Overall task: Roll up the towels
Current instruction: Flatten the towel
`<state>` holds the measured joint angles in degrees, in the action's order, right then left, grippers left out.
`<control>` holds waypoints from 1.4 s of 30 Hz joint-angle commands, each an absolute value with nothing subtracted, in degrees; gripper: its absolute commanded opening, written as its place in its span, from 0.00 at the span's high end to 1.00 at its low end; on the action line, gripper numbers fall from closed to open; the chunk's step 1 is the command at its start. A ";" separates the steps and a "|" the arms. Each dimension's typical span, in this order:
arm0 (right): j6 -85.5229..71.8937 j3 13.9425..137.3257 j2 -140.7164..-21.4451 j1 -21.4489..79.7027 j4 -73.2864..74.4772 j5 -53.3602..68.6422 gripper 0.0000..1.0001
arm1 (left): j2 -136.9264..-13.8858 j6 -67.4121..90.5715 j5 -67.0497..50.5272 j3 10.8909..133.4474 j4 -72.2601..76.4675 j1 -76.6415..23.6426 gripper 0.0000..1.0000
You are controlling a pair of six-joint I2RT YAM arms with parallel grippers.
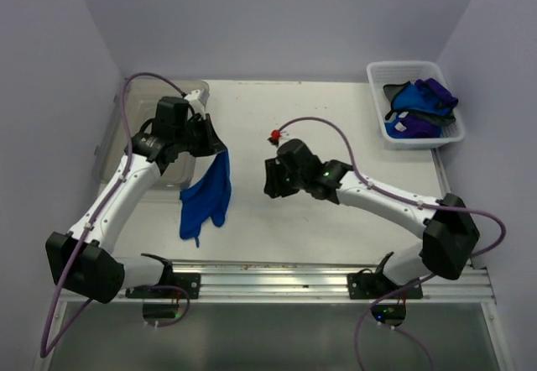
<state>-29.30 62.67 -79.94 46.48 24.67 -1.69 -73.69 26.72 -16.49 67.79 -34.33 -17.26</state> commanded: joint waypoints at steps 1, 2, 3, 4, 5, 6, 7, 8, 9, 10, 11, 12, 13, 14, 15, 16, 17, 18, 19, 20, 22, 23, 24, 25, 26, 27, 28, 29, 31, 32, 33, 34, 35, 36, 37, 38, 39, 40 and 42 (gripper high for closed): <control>-32.78 63.81 -86.47 53.86 15.39 -3.16 0.59 | -70.23 24.87 -14.33 72.15 -35.77 -16.96 1.00; -33.48 63.72 -87.44 56.40 12.42 -3.43 0.55 | -69.01 24.87 -14.15 72.59 -36.29 -16.88 1.00; -34.88 63.46 -89.80 57.56 10.74 -3.43 0.49 | -68.65 24.79 -13.98 73.47 -37.17 -17.05 1.00; -35.59 63.54 -90.96 58.61 9.24 -3.60 0.47 | -68.29 24.70 -13.71 73.82 -37.70 -16.96 1.00; -36.12 63.63 -92.10 60.62 6.79 -3.95 0.46 | -67.94 24.61 -13.62 74.09 -38.05 -16.96 1.00; -36.73 63.81 -93.50 61.43 6.07 -6.13 0.46 | -67.85 24.52 -13.62 74.09 -38.49 -16.96 1.00; -38.65 64.33 -95.95 62.13 5.46 -6.94 0.46 | -67.85 24.52 -13.71 73.92 -38.50 -16.96 1.00; -39.72 64.51 -97.28 62.83 4.14 -7.29 0.46 | -67.76 24.52 -13.62 73.48 -38.58 -16.96 1.00; -41.47 64.69 -98.25 63.19 3.52 -9.04 0.47 | -67.76 24.52 -13.54 73.30 -38.76 -16.96 1.00; -42.09 64.69 -100.26 63.37 2.99 -9.40 0.47 | -67.68 24.52 -13.45 73.13 -38.85 -16.96 1.00; -42.36 64.77 -101.24 63.63 2.12 -9.75 0.47 | -67.41 24.52 -13.45 72.78 -38.85 -16.96 1.00; -42.71 65.21 -102.12 63.81 1.85 -10.63 0.47 | -67.41 24.52 -13.53 72.60 -38.85 -16.96 1.00; -42.63 65.39 -103.96 63.98 1.41 -11.16 0.47 | -67.24 24.43 -13.54 72.51 -38.93 -16.96 1.00; -42.71 65.56 -104.67 64.07 1.15 -11.60 0.48 | -67.15 24.35 -13.36 72.60 -39.02 -16.96 1.00; -42.80 65.74 -105.55 64.16 0.88 -12.12 0.48 | -67.06 24.35 -13.27 72.68 -39.11 -16.96 1.00; -42.80 65.66 -106.17 64.16 0.36 -12.48 0.48 | -66.97 24.17 -13.18 72.69 -39.20 -16.96 1.00; -42.89 65.39 -107.04 64.25 -1.21 -12.48 0.48 | -66.80 24.17 -13.18 72.77 -39.20 -16.96 1.00; -43.41 64.96 -107.40 64.34 -1.40 -13.18 0.48 | -66.71 24.08 -13.10 72.77 -39.29 -16.96 1.00; -43.59 64.78 -107.66 64.42 -1.93 -14.23 0.48 | -66.62 24.00 -13.01 72.77 -39.37 -16.96 1.00; -43.85 64.60 -108.01 64.42 -2.28 -14.67 0.48 | -66.62 23.99 -13.01 72.69 -39.37 -16.96 1.00; -44.47 64.07 -108.72 64.51 -3.25 -15.81 0.49 | -66.45 23.99 -13.01 72.51 -39.37 -16.96 1.00; -44.65 63.64 -109.07 64.51 -4.82 -16.60 0.50 | -66.36 23.99 -13.01 72.42 -39.29 -16.96 1.00; -45.17 63.11 -109.86 64.60 -5.62 -17.13 0.52 | -66.27 24.08 -13.09 72.33 -39.29 -16.96 1.00; -45.61 62.93 -110.30 64.60 -6.15 -17.57 0.53 | -66.01 24.08 -13.01 72.25 -39.20 -16.96 1.00; -45.79 62.93 -110.91 64.69 -7.02 -17.84 0.54 | -66.01 24.08 -13.09 72.16 -39.20 -16.96 1.00; -46.57 63.10 -112.40 64.69 -7.21 -18.02 0.57 | -65.92 24.26 -13.01 72.07 -39.20 -16.96 1.00; -47.10 63.19 -112.93 64.69 -7.21 -18.28 0.58 | -65.66 24.26 -13.01 72.07 -39.20 -16.96 1.00; -47.72 63.11 -113.46 64.69 -7.21 -18.98 0.61 | -65.65 24.17 -12.92 71.98 -39.29 -16.96 1.00; -48.86 62.58 -113.73 64.77 -7.47 -19.42 0.65 | -65.30 24.17 -12.66 71.89 -39.37 -16.96 1.00; -49.22 62.14 -113.47 64.78 -7.73 -19.68 0.69 | -65.22 24.17 -12.57 71.81 -39.64 -16.96 1.00; -49.83 60.92 -113.03 64.78 -7.73 -20.73 0.77 | -65.13 24.17 -12.48 71.89 -39.81 -16.96 1.00; -50.27 60.30 -111.46 64.78 -7.56 -21.61 0.81 | -65.13 24.08 -12.13 71.89 -39.81 -16.96 1.00; -50.53 59.51 -110.58 64.69 -7.38 -22.14 0.90 | -65.13 24.08 -11.95 71.89 -39.90 -16.96 1.00; -50.89 58.20 -109.44 64.77 -6.77 -23.37 0.93 | -65.04 24.08 -11.78 71.98 -39.90 -16.96 1.00; -50.98 57.66 -107.25 64.51 -5.46 -23.99 0.96 | -64.95 24.08 -11.78 72.24 -39.99 -16.96 1.00; -50.54 57.05 -105.66 64.34 -4.67 -24.52 1.00 | -65.04 24.08 -11.69 72.33 -39.99 -16.96 1.00; -49.67 56.00 -104.25 63.99 -3.61 -25.22 1.00 | -64.87 24.08 -11.69 72.51 -40.08 -16.96 1.00; -48.96 55.38 -102.85 63.29 -2.65 -26.27 1.00 | -64.86 24.00 -11.60 72.77 -40.17 -16.96 1.00; -46.68 53.28 -97.49 62.67 1.21 -28.64 1.00 | -64.52 23.99 -11.69 73.47 -40.60 -16.96 1.00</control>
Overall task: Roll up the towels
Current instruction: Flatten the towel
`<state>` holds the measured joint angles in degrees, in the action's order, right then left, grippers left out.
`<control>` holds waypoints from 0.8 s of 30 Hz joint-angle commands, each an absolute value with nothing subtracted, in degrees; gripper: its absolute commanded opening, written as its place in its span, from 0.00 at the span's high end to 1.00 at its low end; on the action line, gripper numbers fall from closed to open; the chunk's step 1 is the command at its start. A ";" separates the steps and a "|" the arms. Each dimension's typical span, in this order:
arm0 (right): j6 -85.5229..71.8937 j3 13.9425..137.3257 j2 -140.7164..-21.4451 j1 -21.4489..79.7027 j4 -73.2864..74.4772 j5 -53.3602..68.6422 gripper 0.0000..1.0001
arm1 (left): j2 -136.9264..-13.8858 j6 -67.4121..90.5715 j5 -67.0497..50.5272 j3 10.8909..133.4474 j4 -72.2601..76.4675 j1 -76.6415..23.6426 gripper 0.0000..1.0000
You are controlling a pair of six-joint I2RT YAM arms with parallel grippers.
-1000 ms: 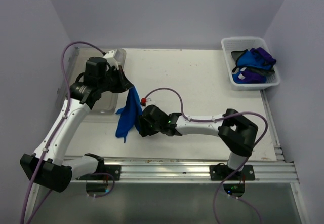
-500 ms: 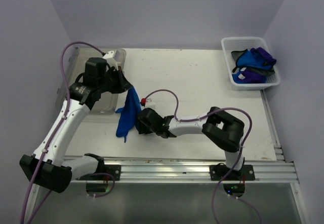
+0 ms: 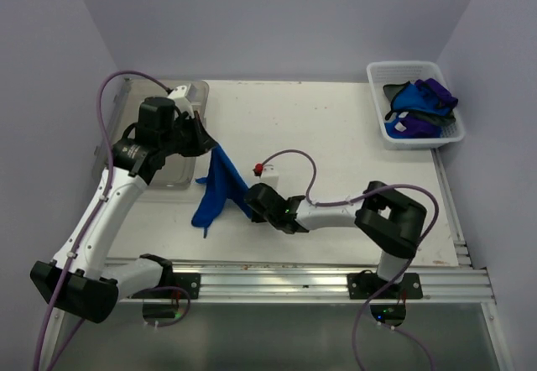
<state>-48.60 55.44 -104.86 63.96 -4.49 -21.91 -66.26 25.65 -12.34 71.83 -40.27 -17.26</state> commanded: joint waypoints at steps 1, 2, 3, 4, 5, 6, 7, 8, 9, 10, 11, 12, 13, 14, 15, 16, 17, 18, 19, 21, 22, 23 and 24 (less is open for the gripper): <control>-46.15 52.39 -95.21 61.80 2.62 -31.70 1.00 | -64.34 23.91 -11.86 73.82 -40.61 -16.96 1.00; -44.58 50.56 -91.01 61.09 4.99 -32.95 1.00 | -64.16 23.91 -12.21 73.83 -40.26 -16.96 1.00; -43.86 49.67 -88.53 60.39 6.31 -34.35 1.00 | -63.99 24.17 -13.17 73.74 -39.73 -16.96 1.00; -42.81 48.96 -86.24 57.77 7.29 -35.32 1.00 | -64.25 24.26 -14.05 73.65 -38.25 -16.96 1.00; -41.15 48.26 -84.31 56.09 7.12 -35.33 1.00 | -64.60 24.43 -15.02 73.74 -37.28 -16.96 1.00; -37.30 48.17 -80.72 54.33 7.29 -35.59 1.00 | -66.17 24.52 -16.60 74.00 -36.40 -16.96 1.00; -35.00 48.77 -79.47 50.49 7.47 -35.77 1.00 | -67.05 24.52 -17.39 75.22 -35.52 -16.96 1.00; -32.63 49.82 -78.32 48.71 8.25 -36.82 1.00 | -68.10 24.52 -17.75 76.02 -33.16 -16.96 1.00; -28.52 52.97 -76.92 47.04 8.96 -37.35 1.00 | -69.25 24.61 -18.36 77.07 -32.00 -16.96 1.00; -26.21 54.56 -76.21 43.72 9.40 -37.44 1.00 | -71.78 24.96 -18.98 79.52 -29.82 -16.96 1.00; -22.02 57.97 -75.68 42.46 9.58 -37.88 1.00 | -73.02 25.22 -19.51 81.02 -28.75 -16.96 1.00; -20.23 59.66 -74.98 41.32 9.84 -38.14 1.00 | -75.21 25.66 -20.56 82.43 -27.78 -16.88 1.00; -18.39 61.42 -74.54 39.74 10.97 -38.58 1.00 | -76.10 25.75 -21.09 84.96 -25.95 -16.96 1.00; -15.93 64.13 -74.18 39.12 11.77 -39.19 1.00 | -76.72 25.93 -21.44 86.03 -25.23 -16.96 1.00; -14.69 64.86 -73.48 38.76 11.95 -40.42 1.00 | -77.16 26.10 -22.40 86.65 -24.44 -16.96 1.00; -13.81 65.04 -71.74 38.59 12.39 -41.04 1.00 | -76.82 26.19 -23.02 86.31 -22.78 -16.88 1.00; -12.84 64.26 -70.59 38.58 12.65 -41.57 1.00 | -76.38 26.37 -23.55 85.44 -21.72 -16.96 1.00; -13.09 63.47 -69.45 38.58 13.18 -42.01 1.00 | -74.46 26.72 -24.51 83.95 -20.66 -16.96 1.00; -13.79 62.24 -66.65 38.58 14.66 -42.01 1.00 | -73.40 27.07 -25.04 80.02 -18.83 -16.96 1.00; -16.95 56.27 -63.30 38.58 15.73 -41.40 1.00 | -69.20 28.03 -26.71 74.82 -17.41 -16.96 1.00; -18.88 53.81 -61.28 38.67 17.47 -40.35 1.00 | -67.34 28.47 -27.33 68.10 -15.40 -17.05 1.00; -23.07 48.66 -57.61 38.67 18.27 -39.21 1.00 | -65.58 29.00 -27.94 64.11 -14.08 -17.05 1.00; -25.20 45.99 -55.48 38.67 19.15 -37.81 1.00 | -62.00 30.05 -29.43 60.07 -12.84 -17.05 1.00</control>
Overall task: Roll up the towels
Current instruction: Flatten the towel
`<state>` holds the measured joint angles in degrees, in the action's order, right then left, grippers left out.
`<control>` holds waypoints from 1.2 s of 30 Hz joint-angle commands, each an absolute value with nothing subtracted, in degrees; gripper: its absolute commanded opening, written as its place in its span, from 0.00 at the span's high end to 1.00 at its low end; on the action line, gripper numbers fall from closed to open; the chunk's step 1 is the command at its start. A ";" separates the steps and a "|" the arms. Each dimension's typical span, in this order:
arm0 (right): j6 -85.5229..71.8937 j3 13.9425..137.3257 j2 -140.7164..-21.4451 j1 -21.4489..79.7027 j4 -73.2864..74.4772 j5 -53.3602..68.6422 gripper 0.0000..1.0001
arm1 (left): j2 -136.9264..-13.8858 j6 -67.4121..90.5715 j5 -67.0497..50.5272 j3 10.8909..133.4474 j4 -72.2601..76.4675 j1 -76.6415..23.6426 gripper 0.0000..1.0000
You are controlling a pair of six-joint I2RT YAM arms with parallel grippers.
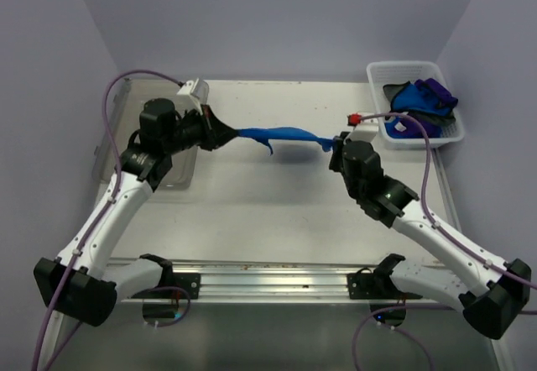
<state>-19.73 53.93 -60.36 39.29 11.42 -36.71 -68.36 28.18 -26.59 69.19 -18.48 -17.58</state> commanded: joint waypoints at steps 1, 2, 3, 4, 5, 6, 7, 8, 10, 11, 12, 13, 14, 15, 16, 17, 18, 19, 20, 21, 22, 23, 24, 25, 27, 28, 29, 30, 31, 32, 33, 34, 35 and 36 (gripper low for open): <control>-27.49 43.44 -53.81 38.85 21.07 -34.40 1.00 | -60.40 30.93 -30.05 51.85 -10.31 -17.05 1.00; -32.73 38.55 -50.92 38.93 22.22 -32.89 1.00 | -58.99 31.89 -30.15 47.77 -9.24 -17.05 1.00; -35.22 36.41 -49.84 39.11 23.37 -31.04 1.00 | -56.97 33.64 -30.15 44.07 -8.27 -17.05 1.00; -37.68 34.30 -48.88 39.89 25.73 -28.15 0.92 | -56.17 34.45 -30.06 37.77 -7.57 -17.14 1.00; -42.93 31.41 -47.21 40.34 27.32 -26.91 0.86 | -55.47 35.06 -29.97 35.01 -7.21 -17.14 1.00; -45.07 30.25 -46.50 40.78 28.99 -26.20 0.79 | -54.33 36.20 -29.80 32.63 -6.86 -17.14 1.00; -47.09 29.36 -45.62 41.30 32.22 -25.84 0.68 | -53.79 36.73 -29.71 28.78 -6.16 -17.14 1.00; -50.76 28.31 -44.05 41.31 33.91 -25.49 0.62 | -53.27 37.00 -29.53 27.52 -6.15 -17.23 1.00; -53.08 28.04 -42.72 41.40 37.24 -25.49 0.56 | -52.65 36.30 -28.74 26.10 -8.16 -17.23 1.00; -54.74 28.39 -42.45 41.31 37.96 -24.88 0.55 | -52.82 35.69 -28.31 26.19 -9.04 -17.23 1.00; -55.63 28.65 -42.89 41.40 38.40 -24.79 0.54 | -52.91 34.64 -27.08 26.63 -10.01 -17.23 1.00; -56.42 28.91 -43.41 41.31 38.41 -24.35 0.54 | -53.00 34.19 -26.64 26.80 -11.41 -17.23 1.00; -56.95 29.09 -44.29 41.31 37.63 -22.08 0.54 | -53.00 34.02 -26.37 26.98 -11.69 -17.23 1.00; -57.30 28.92 -46.30 41.40 34.92 -20.84 0.54 | -53.09 34.01 -26.37 26.90 -11.78 -17.23 1.00; -57.57 28.74 -47.80 41.31 33.24 -19.61 0.55 | -53.09 34.10 -26.45 26.89 -11.86 -17.23 1.00; -58.00 28.13 -49.20 41.31 31.13 -17.86 0.55 | -53.17 34.19 -26.28 26.81 -11.78 -17.31 1.00; -58.27 27.52 -52.00 41.48 26.59 -14.19 0.56 | -53.17 34.28 -26.19 26.81 -11.86 -17.31 1.00; -58.45 26.90 -53.51 42.09 24.54 -12.93 0.56 | -53.17 34.28 -26.19 26.72 -11.87 -17.31 1.00; -58.45 27.07 -54.74 43.06 23.39 -13.01 0.55 | -53.09 34.28 -26.10 26.72 -11.95 -17.31 1.00; -58.45 27.51 -56.41 45.76 22.86 -15.53 0.53 | -53.00 34.28 -26.02 26.81 -12.30 -17.31 1.00; -58.53 28.55 -59.47 46.75 23.20 -16.69 0.48 | -52.82 34.28 -26.02 26.81 -12.48 -17.40 1.00; -58.54 28.91 -61.24 47.28 23.12 -16.96 0.47 | -52.39 34.36 -25.84 26.81 -12.48 -17.40 1.00; -58.54 28.92 -62.56 47.46 21.46 -16.61 0.47 | -52.21 34.37 -25.75 26.72 -12.57 -17.40 1.00; -58.45 28.65 -64.58 47.63 20.40 -15.92 0.47 | -52.12 34.37 -25.75 26.81 -12.66 -17.40 1.00; -58.71 28.74 -66.26 49.12 18.73 -16.00 0.47 | -52.12 34.45 -25.75 26.81 -12.92 -17.40 1.00; -58.88 29.35 -67.40 49.74 18.72 -16.78 0.47 | -52.03 34.37 -25.75 26.81 -12.92 -17.32 1.00; -58.89 29.70 -69.33 50.18 18.81 -17.31 0.47 | -51.94 34.37 -25.75 26.89 -13.01 -17.40 1.00; -58.89 29.97 -70.22 50.88 18.98 -17.49 0.47 | -51.94 34.45 -25.75 26.81 -13.01 -17.40 1.00; -58.89 30.32 -71.01 51.15 18.72 -17.75 0.47 | -51.94 34.45 -25.75 26.81 -12.92 -17.32 1.00; -58.97 30.24 -72.23 51.41 18.20 -18.01 0.47 | -52.12 34.45 -25.75 26.81 -12.92 -17.40 1.00; -58.89 30.32 -72.77 51.94 17.50 -18.02 0.47 | -52.12 34.45 -25.75 26.81 -12.92 -17.40 1.00; -58.71 30.84 -73.30 52.29 17.40 -18.19 0.47 | -52.03 34.45 -25.75 26.89 -12.92 -17.40 1.00; -58.80 31.20 -73.82 52.64 17.58 -18.98 0.47 | -52.03 34.37 -25.66 26.89 -12.92 -17.40 1.00; -58.71 31.81 -75.13 53.43 18.97 -19.68 0.48 | -52.03 34.45 -25.75 26.89 -13.01 -17.32 1.00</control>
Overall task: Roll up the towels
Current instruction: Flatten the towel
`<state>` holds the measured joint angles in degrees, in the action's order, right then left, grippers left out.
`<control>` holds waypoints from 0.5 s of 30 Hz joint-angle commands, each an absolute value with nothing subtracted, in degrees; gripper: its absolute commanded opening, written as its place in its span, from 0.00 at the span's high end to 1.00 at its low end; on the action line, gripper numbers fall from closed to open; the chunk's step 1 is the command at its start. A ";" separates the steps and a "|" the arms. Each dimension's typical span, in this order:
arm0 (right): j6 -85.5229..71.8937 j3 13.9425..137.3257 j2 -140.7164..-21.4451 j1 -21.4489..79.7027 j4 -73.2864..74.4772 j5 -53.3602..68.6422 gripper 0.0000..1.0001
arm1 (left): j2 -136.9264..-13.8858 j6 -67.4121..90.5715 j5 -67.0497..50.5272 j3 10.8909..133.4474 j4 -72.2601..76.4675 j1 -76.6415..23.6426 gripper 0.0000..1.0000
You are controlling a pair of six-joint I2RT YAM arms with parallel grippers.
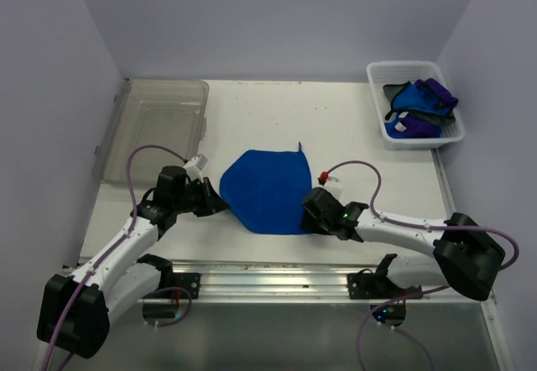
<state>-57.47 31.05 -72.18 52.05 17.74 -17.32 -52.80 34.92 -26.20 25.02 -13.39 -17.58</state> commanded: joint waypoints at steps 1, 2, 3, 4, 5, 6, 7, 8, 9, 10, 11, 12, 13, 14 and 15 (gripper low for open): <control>-58.71 33.03 -75.84 54.05 20.03 -20.47 0.49 | -52.03 34.45 -25.66 26.89 -13.09 -17.40 1.00; -58.71 33.83 -76.55 54.57 21.17 -21.61 0.50 | -51.94 34.45 -25.58 26.89 -13.10 -17.40 1.00; -58.71 34.45 -77.94 55.71 23.53 -23.19 0.51 | -52.03 34.54 -25.58 26.89 -13.10 -17.40 1.00; -58.97 35.50 -78.48 56.24 24.60 -24.25 0.51 | -51.94 34.54 -25.58 26.81 -13.10 -17.40 1.00; -59.15 35.94 -79.01 56.86 25.65 -24.95 0.51 | -51.94 34.54 -25.49 26.81 -13.10 -17.40 1.00; -59.50 36.21 -80.06 58.00 27.32 -26.18 0.52 | -51.86 34.54 -25.49 26.81 -13.10 -17.40 1.00; -60.02 36.73 -80.50 58.44 28.03 -26.71 0.53 | -51.94 34.54 -25.49 26.81 -13.10 -17.40 1.00; -60.20 36.91 -81.03 58.88 28.65 -27.24 0.53 | -51.94 34.54 -25.49 26.72 -13.18 -17.40 1.00; -60.38 37.09 -81.47 59.76 29.44 -27.68 0.54 | -51.94 34.63 -25.49 26.72 -13.10 -17.49 1.00; -60.90 37.35 -82.52 60.11 29.70 -28.21 0.57 | -51.94 34.63 -25.49 26.72 -13.01 -17.40 1.00; -61.26 37.44 -82.88 60.64 29.97 -28.47 0.59 | -51.94 34.63 -25.49 26.72 -13.01 -17.40 1.00; -61.43 37.44 -83.23 60.82 29.97 -28.56 0.62 | -52.03 34.63 -25.49 26.72 -13.01 -17.49 1.00; -61.87 37.35 -82.97 60.91 29.88 -28.56 0.63 | -52.12 34.63 -25.58 26.63 -13.01 -17.49 1.00; -62.14 37.27 -82.79 61.08 29.88 -28.65 0.63 | -52.21 34.63 -25.58 26.63 -13.01 -17.49 1.00; -62.31 37.09 -82.36 61.08 29.80 -28.65 0.62 | -52.21 34.63 -25.49 26.63 -13.09 -17.58 1.00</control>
<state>-59.18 38.06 -81.14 60.42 24.71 -28.40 -52.75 34.92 -26.06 25.02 -13.39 -17.61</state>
